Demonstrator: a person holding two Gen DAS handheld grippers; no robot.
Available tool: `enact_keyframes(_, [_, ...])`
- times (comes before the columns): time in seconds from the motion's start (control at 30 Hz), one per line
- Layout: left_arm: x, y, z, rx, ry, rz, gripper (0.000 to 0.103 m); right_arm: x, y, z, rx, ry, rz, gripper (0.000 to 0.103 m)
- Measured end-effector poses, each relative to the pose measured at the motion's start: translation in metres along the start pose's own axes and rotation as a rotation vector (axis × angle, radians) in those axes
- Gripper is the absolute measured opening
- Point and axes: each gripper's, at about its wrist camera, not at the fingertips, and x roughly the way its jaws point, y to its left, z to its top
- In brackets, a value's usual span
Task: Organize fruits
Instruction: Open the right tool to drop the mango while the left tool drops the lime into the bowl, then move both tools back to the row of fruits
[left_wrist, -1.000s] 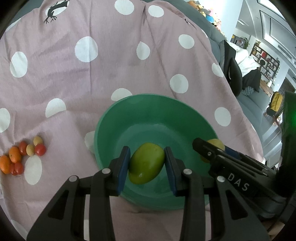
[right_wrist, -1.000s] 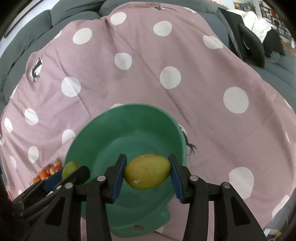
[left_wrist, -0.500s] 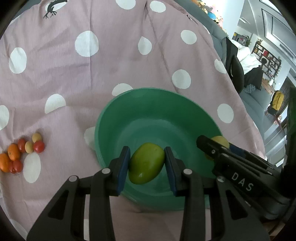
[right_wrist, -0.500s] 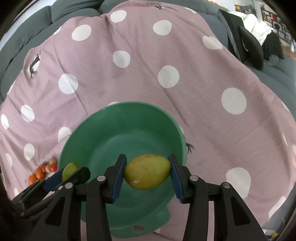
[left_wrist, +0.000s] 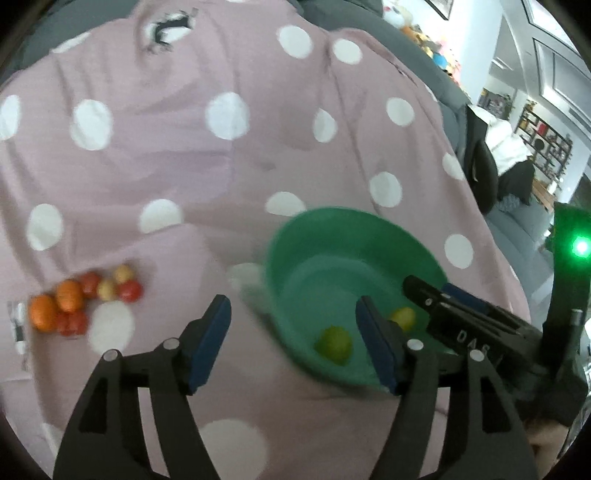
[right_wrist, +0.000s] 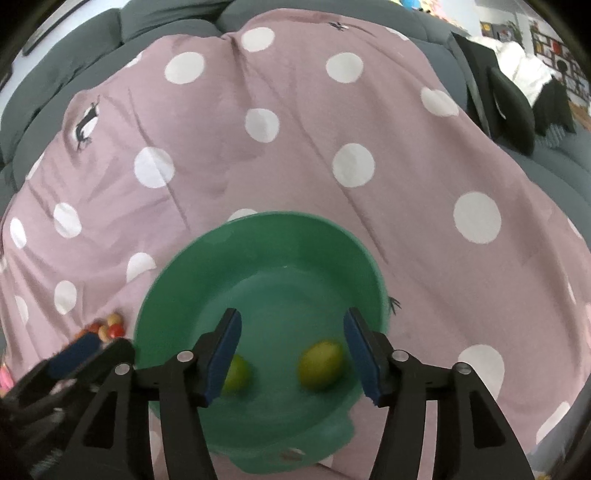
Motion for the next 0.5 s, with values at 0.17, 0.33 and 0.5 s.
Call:
enact_keyframes(0.17, [-0.035, 0.042, -0.002, -0.046, -0.028, 0.101, 0.076, -0.007, 0.021, -0.002, -0.074, -0.036, -0.01, 0.059])
enact_keyframes(0.33, [-0.072, 0.1, -0.008, -0.138, -0.077, 0.206, 0.081, -0.014, 0.044, -0.005, -0.14, -0.07, 0.01, 0.059])
enact_keyframes(0.5, [-0.092, 0.171, -0.034, -0.275, -0.11, 0.359, 0.08, -0.018, 0.075, -0.012, -0.226, -0.094, 0.037, 0.059])
